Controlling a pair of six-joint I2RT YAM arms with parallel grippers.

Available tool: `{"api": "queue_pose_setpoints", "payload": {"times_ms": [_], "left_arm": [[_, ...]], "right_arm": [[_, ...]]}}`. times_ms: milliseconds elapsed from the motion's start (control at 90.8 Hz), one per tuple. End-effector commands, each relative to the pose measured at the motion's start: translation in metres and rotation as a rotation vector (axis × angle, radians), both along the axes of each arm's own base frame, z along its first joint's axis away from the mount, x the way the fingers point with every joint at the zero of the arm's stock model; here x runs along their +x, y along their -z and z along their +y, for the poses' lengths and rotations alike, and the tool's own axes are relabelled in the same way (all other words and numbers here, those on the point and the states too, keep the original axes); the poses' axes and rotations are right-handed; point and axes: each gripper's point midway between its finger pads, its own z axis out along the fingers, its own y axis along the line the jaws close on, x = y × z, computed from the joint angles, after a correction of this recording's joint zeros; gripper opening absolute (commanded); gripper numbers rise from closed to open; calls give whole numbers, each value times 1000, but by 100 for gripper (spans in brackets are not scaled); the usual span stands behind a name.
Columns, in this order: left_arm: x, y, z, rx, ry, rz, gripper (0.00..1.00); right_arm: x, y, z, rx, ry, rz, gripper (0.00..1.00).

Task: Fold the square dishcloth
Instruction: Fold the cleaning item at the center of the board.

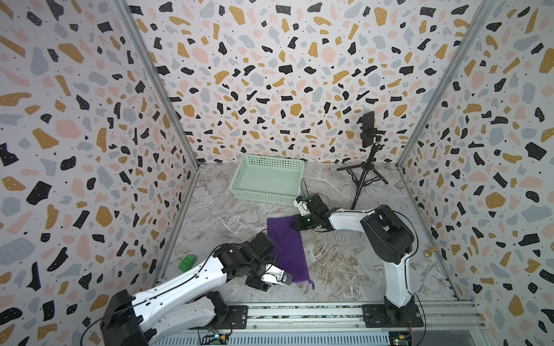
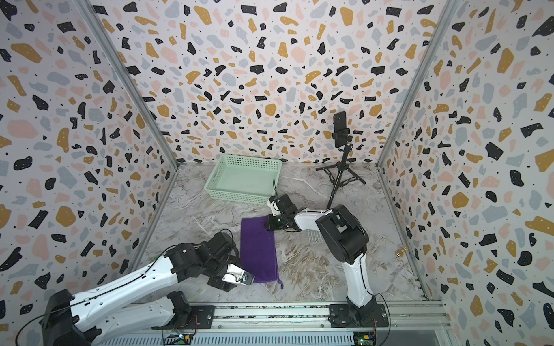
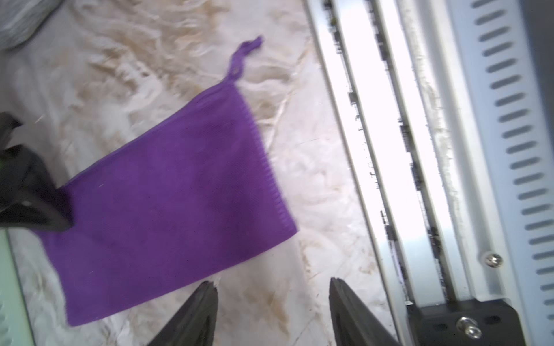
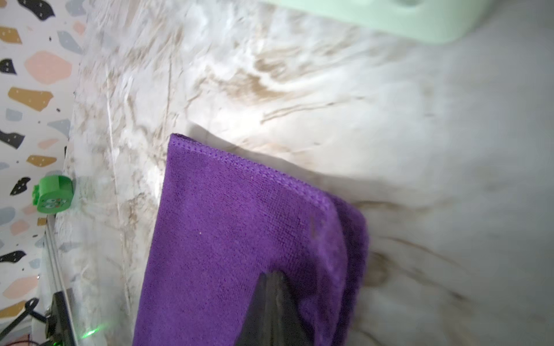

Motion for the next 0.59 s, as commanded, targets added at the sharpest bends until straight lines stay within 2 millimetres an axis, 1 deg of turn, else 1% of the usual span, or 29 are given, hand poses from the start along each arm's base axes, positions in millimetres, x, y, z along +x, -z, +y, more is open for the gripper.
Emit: {"api": "queue_pose_setpoints", "payload": {"times_ms": [0,44,121,165,253,330,451,506,584], "left_arm": [[-14,13,-12,22,-3,48,59],[-12,22,-17,47,10,37,59],[-5,36,-23,96,18,11,59],[4,42,-29,115,5,-12,59],[23,48,-40,135,-30,-69,59],[30,53,-46,145,-35,-84,59],[34,63,-47,183,-40,-89,58],[41,68,-45,213,-56,-113,56],[43,77,-40,253,-60,-122,53]], "right_arm": [[-10,22,-36,-136,91,23,0],[-12,20,-39,-134,95,16,0],[-15,19,-41,-131,94,14,0],[-17,19,-41,-126,91,15,1],[-19,18,-42,-123,85,9,1],[-19,18,-42,-120,82,3,1],[-19,16,-41,-115,76,-8,1],[-19,13,-41,-111,74,-18,1],[-19,9,-41,-101,74,-28,1]]}}
